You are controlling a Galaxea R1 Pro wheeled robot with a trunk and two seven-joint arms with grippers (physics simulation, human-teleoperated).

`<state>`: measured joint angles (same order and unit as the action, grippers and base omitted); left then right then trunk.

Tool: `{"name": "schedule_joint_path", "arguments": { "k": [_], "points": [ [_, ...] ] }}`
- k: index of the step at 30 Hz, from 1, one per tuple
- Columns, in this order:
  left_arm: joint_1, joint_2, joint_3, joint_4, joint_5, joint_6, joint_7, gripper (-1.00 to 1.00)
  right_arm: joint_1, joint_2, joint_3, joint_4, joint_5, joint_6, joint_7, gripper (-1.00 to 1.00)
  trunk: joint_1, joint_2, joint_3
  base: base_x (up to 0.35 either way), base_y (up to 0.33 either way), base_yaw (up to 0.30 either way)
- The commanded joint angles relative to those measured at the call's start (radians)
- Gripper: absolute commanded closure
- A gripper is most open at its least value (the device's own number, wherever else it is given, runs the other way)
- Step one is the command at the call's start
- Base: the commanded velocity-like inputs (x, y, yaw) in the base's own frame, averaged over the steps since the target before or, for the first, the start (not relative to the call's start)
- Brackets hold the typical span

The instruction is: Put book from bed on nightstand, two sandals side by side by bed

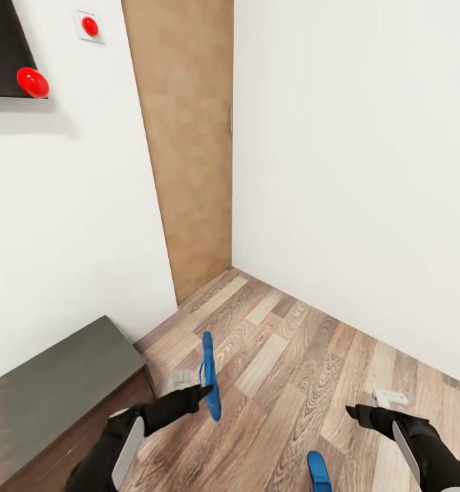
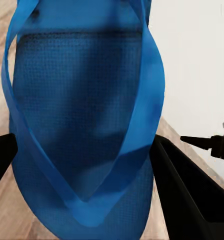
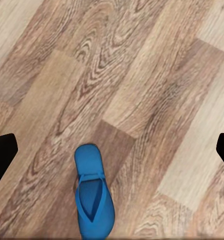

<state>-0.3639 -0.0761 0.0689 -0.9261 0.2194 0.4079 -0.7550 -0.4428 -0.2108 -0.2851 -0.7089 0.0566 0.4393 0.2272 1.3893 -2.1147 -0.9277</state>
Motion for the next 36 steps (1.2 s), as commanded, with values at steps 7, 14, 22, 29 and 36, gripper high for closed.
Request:
{"name": "schedule_joint_path", "arguments": {
  "k": [7, 14, 22, 29, 36],
  "points": [
    [-0.001, 0.001, 0.008, -0.040, 0.001, 0.037, -0.109, 1.00, -0.001, 0.001, -0.004, 0.007, 0.006, 0.007, 0.006, -1.00, 0.000, 0.000, -0.001, 0.000, 0.000, 0.000],
    [-0.001, 0.000, 0.006, -0.042, 0.001, 0.039, -0.116, 1.00, -0.001, 0.001, -0.006, 0.008, 0.006, 0.010, 0.007, -1.00, 0.011, -0.021, -0.010, 0.000, 0.000, 0.000],
    [-0.001, 0.000, 0.008, -0.042, 0.001, 0.040, -0.116, 1.00, -0.001, 0.000, -0.004, 0.008, 0.004, 0.013, 0.014, -1.00, 0.042, -0.077, -0.035, 0.000, 0.000, 0.000],
    [-0.001, 0.001, 0.006, -0.042, 0.000, 0.040, -0.116, 1.00, -0.001, -0.001, -0.005, 0.005, 0.003, 0.016, 0.017, -1.00, 0.069, -0.126, -0.057, 0.000, 0.000, 0.000],
    [-0.001, 0.000, 0.006, -0.042, 0.000, 0.039, -0.117, 1.00, -0.001, -0.001, -0.005, 0.001, 0.005, 0.018, 0.017, -1.00, 0.096, -0.175, -0.079, 0.000, 0.000, 0.000]
  ]
}}
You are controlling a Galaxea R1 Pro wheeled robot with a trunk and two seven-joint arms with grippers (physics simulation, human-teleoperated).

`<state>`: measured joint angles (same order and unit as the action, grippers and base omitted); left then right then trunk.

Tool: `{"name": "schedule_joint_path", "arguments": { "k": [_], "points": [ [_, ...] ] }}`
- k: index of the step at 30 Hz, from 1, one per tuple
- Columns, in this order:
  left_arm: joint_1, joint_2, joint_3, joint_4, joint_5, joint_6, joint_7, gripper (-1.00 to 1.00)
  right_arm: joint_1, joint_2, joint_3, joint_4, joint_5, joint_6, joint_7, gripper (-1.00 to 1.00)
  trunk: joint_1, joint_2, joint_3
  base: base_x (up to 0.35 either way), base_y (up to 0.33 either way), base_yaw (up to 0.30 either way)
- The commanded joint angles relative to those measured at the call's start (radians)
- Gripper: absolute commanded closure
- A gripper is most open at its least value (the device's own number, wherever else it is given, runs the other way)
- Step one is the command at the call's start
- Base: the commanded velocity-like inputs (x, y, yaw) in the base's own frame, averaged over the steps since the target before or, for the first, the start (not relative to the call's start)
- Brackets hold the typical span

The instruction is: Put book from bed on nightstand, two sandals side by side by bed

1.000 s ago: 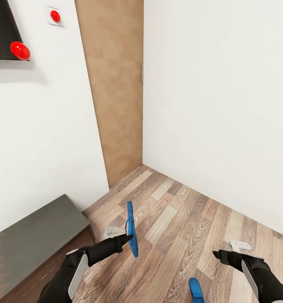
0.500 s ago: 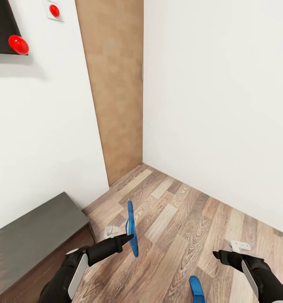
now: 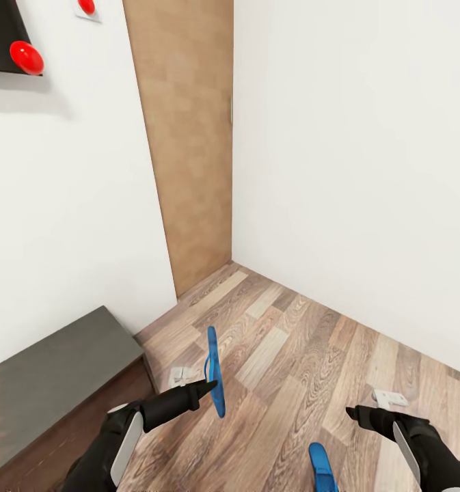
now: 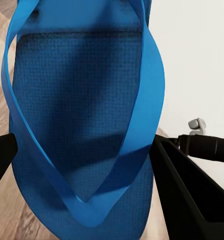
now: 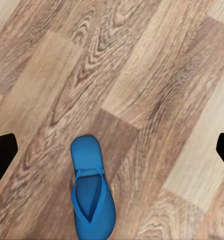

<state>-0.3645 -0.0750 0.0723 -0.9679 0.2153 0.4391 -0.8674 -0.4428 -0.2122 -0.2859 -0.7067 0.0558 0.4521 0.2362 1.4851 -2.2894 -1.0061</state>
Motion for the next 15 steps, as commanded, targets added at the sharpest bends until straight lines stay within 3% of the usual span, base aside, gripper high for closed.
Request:
{"name": "schedule_joint_path", "arguments": {
  "k": [1, 8, 12, 13, 15],
  "points": [
    [-0.001, -0.001, 0.002, 0.000, 0.004, 0.008, -0.005, 1.00, -0.001, 0.001, -0.004, -0.003, 0.006, 0.006, 0.008, -1.00, 0.004, -0.008, -0.004, 0.000, 0.000, 0.000],
    [-0.001, -0.001, 0.001, 0.000, 0.004, 0.007, -0.005, 1.00, -0.001, 0.003, -0.003, 0.002, 0.008, 0.005, 0.000, -1.00, 0.031, -0.057, -0.026, 0.000, 0.000, 0.000],
    [-0.001, 0.000, 0.001, 0.000, 0.004, 0.007, -0.004, 1.00, -0.001, 0.003, -0.002, 0.106, 0.059, 0.005, -0.158, -1.00, 0.046, -0.085, -0.039, 0.000, 0.000, 0.000],
    [-0.001, -0.001, 0.001, 0.000, 0.004, 0.007, -0.004, 1.00, -0.001, 0.003, -0.002, 0.131, 0.097, 0.005, -0.246, -1.00, 0.050, -0.092, -0.042, 0.000, 0.000, 0.000],
    [-0.001, -0.001, 0.001, 0.000, 0.004, 0.007, -0.004, 1.00, -0.001, 0.003, -0.002, 0.138, 0.109, 0.005, -0.271, -1.00, 0.057, -0.106, -0.048, 0.000, 0.000, 0.000]
  ]
}}
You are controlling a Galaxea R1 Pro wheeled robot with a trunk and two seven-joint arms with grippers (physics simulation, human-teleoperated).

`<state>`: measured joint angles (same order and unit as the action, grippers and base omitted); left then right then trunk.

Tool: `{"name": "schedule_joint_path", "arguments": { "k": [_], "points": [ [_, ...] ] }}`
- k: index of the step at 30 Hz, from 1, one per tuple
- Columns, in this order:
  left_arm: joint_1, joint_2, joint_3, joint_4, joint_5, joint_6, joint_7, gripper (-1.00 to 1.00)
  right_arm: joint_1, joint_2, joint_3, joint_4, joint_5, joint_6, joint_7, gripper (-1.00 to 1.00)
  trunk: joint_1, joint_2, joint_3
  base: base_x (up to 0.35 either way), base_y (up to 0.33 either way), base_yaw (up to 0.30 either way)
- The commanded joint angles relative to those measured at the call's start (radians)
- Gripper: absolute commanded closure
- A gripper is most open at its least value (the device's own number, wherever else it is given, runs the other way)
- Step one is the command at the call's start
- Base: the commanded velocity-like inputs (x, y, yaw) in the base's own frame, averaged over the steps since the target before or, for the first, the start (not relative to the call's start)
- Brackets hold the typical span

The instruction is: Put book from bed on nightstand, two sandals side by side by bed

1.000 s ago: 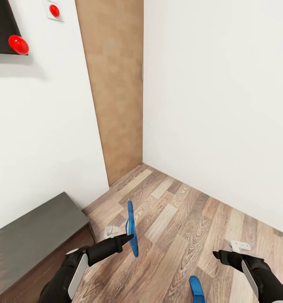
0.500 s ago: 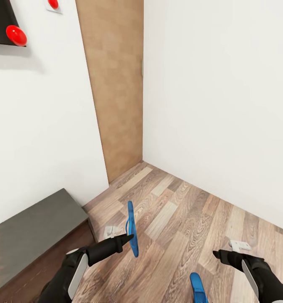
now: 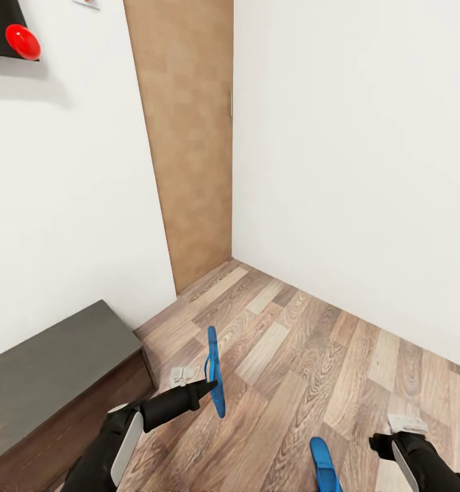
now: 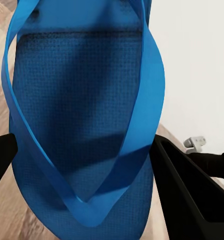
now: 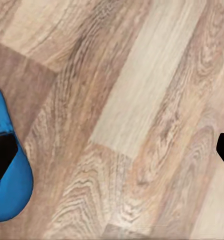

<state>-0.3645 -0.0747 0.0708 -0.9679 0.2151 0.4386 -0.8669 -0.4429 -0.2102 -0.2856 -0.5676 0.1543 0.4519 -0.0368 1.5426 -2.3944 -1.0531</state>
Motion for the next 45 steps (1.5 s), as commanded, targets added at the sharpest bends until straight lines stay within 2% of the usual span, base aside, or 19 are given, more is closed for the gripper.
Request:
{"name": "schedule_joint_path", "arguments": {
  "k": [1, 3, 5, 8, 10, 15, 39, 41, 45],
  "points": [
    [-0.001, -0.001, 0.003, 0.000, 0.004, 0.008, -0.005, 1.00, 0.000, 0.000, -0.003, 0.001, 0.010, 0.007, 0.001, -1.00, 0.004, -0.008, -0.004, 0.000, 0.000, 0.000],
    [-0.001, -0.001, 0.003, 0.000, 0.004, 0.008, -0.005, 1.00, 0.000, 0.000, -0.003, 0.001, 0.009, 0.008, 0.058, -1.00, 0.011, -0.022, -0.010, 0.000, 0.000, 0.000],
    [-0.001, -0.001, 0.003, 0.000, 0.004, 0.008, -0.004, 1.00, 0.000, -0.001, -0.004, 0.002, 0.009, 0.009, 0.199, -1.00, 0.019, -0.036, -0.017, 0.000, 0.000, 0.000],
    [-0.001, -0.001, 0.003, 0.000, 0.004, 0.008, -0.005, 1.00, 0.000, -0.001, -0.004, 0.002, 0.014, 0.012, 0.281, -1.00, 0.031, -0.057, -0.026, 0.000, 0.000, 0.000],
    [-0.001, -0.001, 0.003, 0.000, 0.004, 0.008, -0.005, 1.00, 0.000, 0.000, -0.004, 0.002, 0.016, 0.012, 0.302, -1.00, 0.038, -0.071, -0.032, 0.000, 0.000, 0.000],
    [-0.001, -0.001, 0.003, 0.000, 0.004, 0.008, -0.005, 1.00, 0.000, 0.000, -0.004, -0.001, 0.019, 0.013, 0.314, -1.00, 0.057, -0.106, -0.048, 0.000, 0.000, 0.000],
    [-0.001, 0.000, 0.003, 0.000, 0.004, 0.008, -0.010, 1.00, 0.000, -0.001, -0.002, -0.027, 0.021, 0.012, 0.320, -1.00, 0.068, -0.111, -0.141, 0.000, 0.000, 0.000],
    [-0.001, 0.000, 0.003, 0.000, 0.004, 0.008, -0.010, 1.00, 0.000, -0.001, -0.002, -0.068, 0.021, 0.005, 0.320, -1.00, 0.069, -0.112, -0.148, 0.000, 0.000, 0.000],
    [-0.001, 0.000, 0.003, 0.000, 0.004, 0.008, -0.010, 1.00, 0.004, 0.000, -0.003, -0.220, 0.018, 0.006, 0.323, -1.00, 0.071, -0.113, -0.164, 0.000, 0.000, 0.000]
  ]
}}
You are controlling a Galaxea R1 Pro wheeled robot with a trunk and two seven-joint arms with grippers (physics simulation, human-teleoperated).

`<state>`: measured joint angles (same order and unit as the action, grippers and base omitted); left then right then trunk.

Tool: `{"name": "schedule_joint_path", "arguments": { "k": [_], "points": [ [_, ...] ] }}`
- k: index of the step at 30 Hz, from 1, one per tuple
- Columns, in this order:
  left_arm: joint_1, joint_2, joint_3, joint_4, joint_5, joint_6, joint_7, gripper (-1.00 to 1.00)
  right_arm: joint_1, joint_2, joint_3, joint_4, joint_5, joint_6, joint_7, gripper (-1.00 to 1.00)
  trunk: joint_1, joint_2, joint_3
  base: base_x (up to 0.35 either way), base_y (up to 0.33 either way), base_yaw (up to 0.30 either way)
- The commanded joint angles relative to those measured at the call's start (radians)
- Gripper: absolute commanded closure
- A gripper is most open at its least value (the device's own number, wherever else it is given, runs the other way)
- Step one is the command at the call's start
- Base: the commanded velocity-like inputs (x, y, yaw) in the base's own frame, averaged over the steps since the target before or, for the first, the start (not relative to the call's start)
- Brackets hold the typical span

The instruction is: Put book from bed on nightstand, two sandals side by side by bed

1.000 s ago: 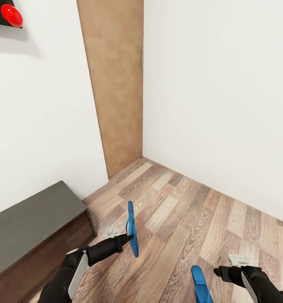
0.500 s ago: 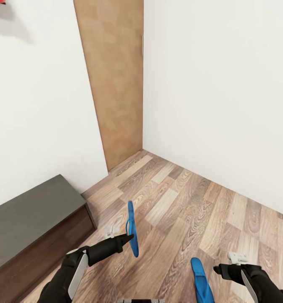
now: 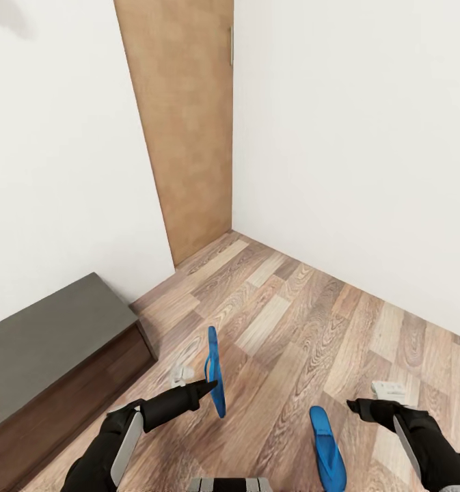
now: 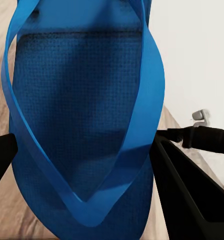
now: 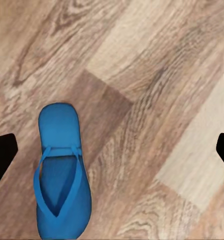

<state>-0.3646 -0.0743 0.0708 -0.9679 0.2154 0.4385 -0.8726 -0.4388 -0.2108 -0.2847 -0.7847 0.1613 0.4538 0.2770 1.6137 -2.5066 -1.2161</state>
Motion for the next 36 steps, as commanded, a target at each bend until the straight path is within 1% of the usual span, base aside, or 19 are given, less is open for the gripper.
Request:
{"name": "schedule_joint_path", "arguments": {
  "k": [1, 3, 4, 5, 6, 7, 9, 15, 18, 20, 21, 23, 24, 25, 28, 30, 34, 36],
  "points": [
    [0.000, -0.001, 0.003, 0.000, 0.004, 0.008, -0.005, 1.00, 0.000, -0.002, -0.004, -0.023, 0.007, 0.006, 0.013, -1.00, 0.000, -0.001, -0.005, 0.000, 0.000, 0.000],
    [0.000, -0.001, 0.003, 0.000, 0.004, 0.008, -0.005, 1.00, 0.001, -0.005, -0.004, -0.042, -0.001, 0.009, 0.048, -1.00, 0.001, -0.001, -0.013, 0.000, 0.000, 0.000],
    [0.000, 0.000, 0.003, 0.000, 0.004, 0.008, -0.005, 1.00, 0.001, -0.008, -0.004, -0.051, -0.013, 0.010, 0.129, -1.00, 0.002, -0.001, -0.016, 0.000, 0.000, 0.000],
    [0.000, 0.000, 0.003, 0.000, 0.004, 0.008, -0.005, 1.00, 0.001, -0.008, -0.006, -0.055, -0.017, 0.011, 0.195, -1.00, 0.002, -0.002, -0.020, 0.000, 0.000, 0.000],
    [0.000, 0.000, 0.003, 0.000, 0.004, 0.008, -0.005, 1.00, 0.002, -0.008, -0.007, -0.058, -0.019, 0.011, 0.282, -1.00, 0.002, -0.002, -0.024, 0.000, 0.000, 0.000],
    [0.000, 0.000, 0.003, 0.000, 0.004, 0.008, -0.005, 1.00, 0.002, -0.008, -0.008, -0.059, -0.020, 0.012, 0.317, -1.00, 0.003, -0.002, -0.028, 0.000, 0.000, 0.000],
    [0.000, 0.001, 0.003, 0.000, 0.004, 0.008, -0.005, 1.00, 0.002, -0.006, -0.009, -0.060, -0.019, 0.012, 0.354, -1.00, 0.004, -0.002, -0.036, 0.000, 0.000, 0.000],
    [0.000, 0.001, 0.003, 0.000, 0.004, 0.008, -0.005, 1.00, 0.002, -0.002, -0.011, -0.062, -0.017, 0.011, 0.374, -1.00, 0.007, -0.004, -0.059, 0.000, 0.000, 0.000],
    [0.000, 0.001, 0.003, 0.000, 0.004, 0.008, -0.005, 1.00, 0.002, 0.000, -0.011, -0.062, -0.015, 0.011, 0.368, -1.00, 0.008, -0.005, -0.071, 0.000, 0.000, 0.000],
    [0.000, 0.001, 0.003, 0.000, 0.004, 0.008, -0.005, 1.00, 0.002, 0.000, -0.010, -0.061, -0.004, 0.010, 0.332, -1.00, 0.009, -0.005, -0.078, 0.000, 0.000, 0.000],
    [0.000, 0.001, 0.003, 0.000, 0.004, 0.008, -0.005, 1.00, 0.001, 0.001, -0.009, -0.061, 0.007, 0.010, 0.292, -1.00, 0.009, -0.005, -0.082, 0.000, 0.000, 0.000],
    [0.000, 0.001, 0.003, 0.000, 0.004, 0.008, -0.005, 1.00, 0.002, 0.002, -0.007, -0.061, 0.026, 0.010, 0.178, -1.00, 0.010, -0.006, -0.090, 0.000, 0.000, 0.000],
    [0.000, 0.001, 0.003, 0.000, 0.004, 0.008, -0.005, 1.00, 0.001, 0.002, -0.006, -0.061, 0.032, 0.010, 0.123, -1.00, 0.011, -0.006, -0.094, 0.000, 0.000, 0.000],
    [0.000, 0.001, 0.003, 0.000, 0.004, 0.008, -0.005, 1.00, 0.001, 0.002, -0.006, -0.061, 0.035, 0.010, 0.082, -1.00, 0.011, -0.006, -0.098, 0.000, 0.000, 0.000],
    [0.000, 0.001, 0.003, 0.000, 0.004, 0.008, -0.005, 1.00, 0.001, 0.002, -0.005, -0.061, 0.039, 0.010, 0.028, -1.00, 0.012, -0.007, -0.109, 0.000, 0.000, 0.000],
    [0.000, 0.001, 0.003, 0.000, 0.004, 0.008, -0.005, 1.00, 0.002, 0.002, -0.005, -0.060, 0.040, 0.010, 0.016, -1.00, 0.013, -0.007, -0.117, 0.000, 0.000, 0.000],
    [0.000, 0.001, 0.003, 0.000, 0.004, 0.008, -0.005, 1.00, 0.001, 0.004, -0.002, -0.052, 0.035, 0.012, 0.015, -1.00, 0.015, -0.008, -0.132, 0.000, 0.000, 0.000],
    [0.000, 0.001, 0.003, 0.000, 0.004, 0.008, -0.005, 1.00, 0.001, 0.013, -0.002, -0.051, 0.033, 0.012, 0.016, -1.00, 0.016, -0.009, -0.140, 0.000, 0.000, 0.000]
  ]
}}
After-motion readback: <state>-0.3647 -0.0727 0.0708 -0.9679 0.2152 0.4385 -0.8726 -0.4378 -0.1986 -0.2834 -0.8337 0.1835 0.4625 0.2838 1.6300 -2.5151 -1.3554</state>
